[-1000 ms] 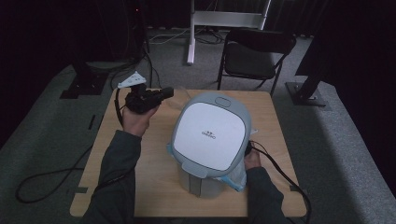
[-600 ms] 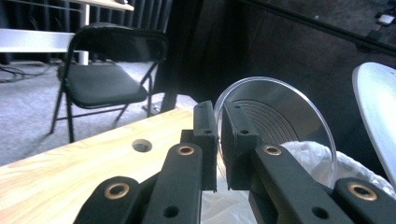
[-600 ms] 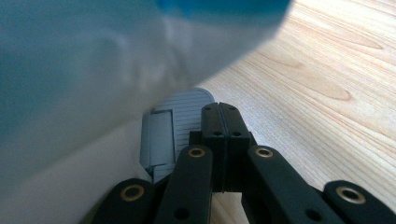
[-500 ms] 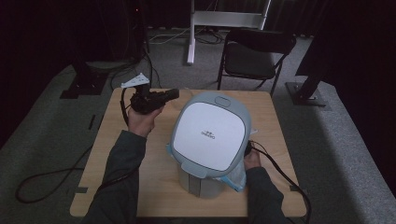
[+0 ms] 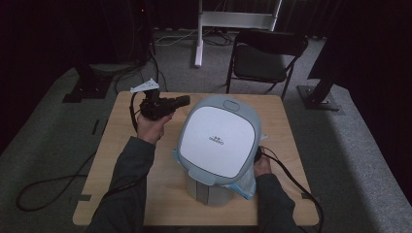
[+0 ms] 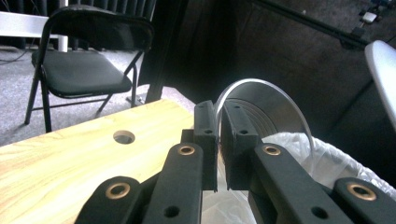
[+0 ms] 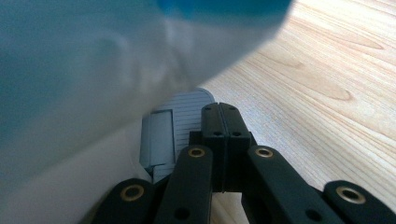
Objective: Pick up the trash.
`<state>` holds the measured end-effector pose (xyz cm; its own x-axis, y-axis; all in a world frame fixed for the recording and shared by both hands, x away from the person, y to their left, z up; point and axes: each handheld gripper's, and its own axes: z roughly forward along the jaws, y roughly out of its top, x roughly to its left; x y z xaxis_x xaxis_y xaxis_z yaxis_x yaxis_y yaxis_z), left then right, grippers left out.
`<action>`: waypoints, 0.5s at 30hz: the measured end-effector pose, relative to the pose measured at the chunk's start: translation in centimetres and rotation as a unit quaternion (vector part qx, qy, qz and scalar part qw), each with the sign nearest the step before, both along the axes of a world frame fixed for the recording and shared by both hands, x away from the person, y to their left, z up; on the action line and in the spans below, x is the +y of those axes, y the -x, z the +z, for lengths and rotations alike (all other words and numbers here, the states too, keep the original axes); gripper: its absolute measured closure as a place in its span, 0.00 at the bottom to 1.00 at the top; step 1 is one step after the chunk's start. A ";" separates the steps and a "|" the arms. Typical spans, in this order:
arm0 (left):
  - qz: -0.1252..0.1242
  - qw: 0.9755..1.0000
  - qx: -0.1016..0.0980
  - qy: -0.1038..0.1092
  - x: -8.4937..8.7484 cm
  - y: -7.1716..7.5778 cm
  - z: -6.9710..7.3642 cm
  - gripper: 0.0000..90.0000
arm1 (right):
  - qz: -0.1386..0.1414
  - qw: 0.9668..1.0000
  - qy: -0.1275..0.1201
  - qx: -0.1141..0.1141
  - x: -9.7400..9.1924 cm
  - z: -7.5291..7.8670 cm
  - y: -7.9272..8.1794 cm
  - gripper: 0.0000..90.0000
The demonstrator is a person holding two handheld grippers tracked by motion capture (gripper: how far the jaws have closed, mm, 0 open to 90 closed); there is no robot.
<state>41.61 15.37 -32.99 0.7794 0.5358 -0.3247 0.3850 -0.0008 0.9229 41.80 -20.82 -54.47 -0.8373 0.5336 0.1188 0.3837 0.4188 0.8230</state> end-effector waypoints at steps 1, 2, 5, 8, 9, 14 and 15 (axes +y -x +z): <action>0.003 1.000 -0.001 0.004 0.1 0.1 0.1 0.96 | 0.000 1.000 0.000 0.000 0.0 0.0 0.0 1.00; 0.003 1.000 -0.003 0.006 0.2 0.1 0.2 0.96 | 0.000 1.000 0.000 0.000 0.0 0.0 0.0 1.00; 0.003 1.000 -0.008 0.012 0.4 0.3 0.5 0.96 | 0.000 1.000 0.000 0.000 0.0 0.0 0.0 1.00; 0.004 1.000 -0.011 0.022 0.7 0.5 0.7 0.96 | 0.000 1.000 0.001 0.000 0.0 0.0 0.0 1.00; 0.004 1.000 -0.012 0.024 0.8 0.5 0.8 0.96 | 0.000 1.000 0.001 0.000 0.0 0.0 0.0 1.00; 0.000 0.999 -0.015 0.049 1.2 0.7 1.0 0.96 | -0.001 1.000 0.000 0.002 0.1 0.0 0.0 1.00; -0.002 0.999 -0.015 0.051 1.1 0.8 1.1 0.96 | -0.001 1.000 0.000 0.002 0.1 0.0 0.0 1.00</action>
<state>40.86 16.48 -31.93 0.7922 0.4975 -0.3533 0.3570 0.0917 0.9296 41.77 -20.76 -54.46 -0.8356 0.5359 0.1212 0.3875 0.4184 0.8215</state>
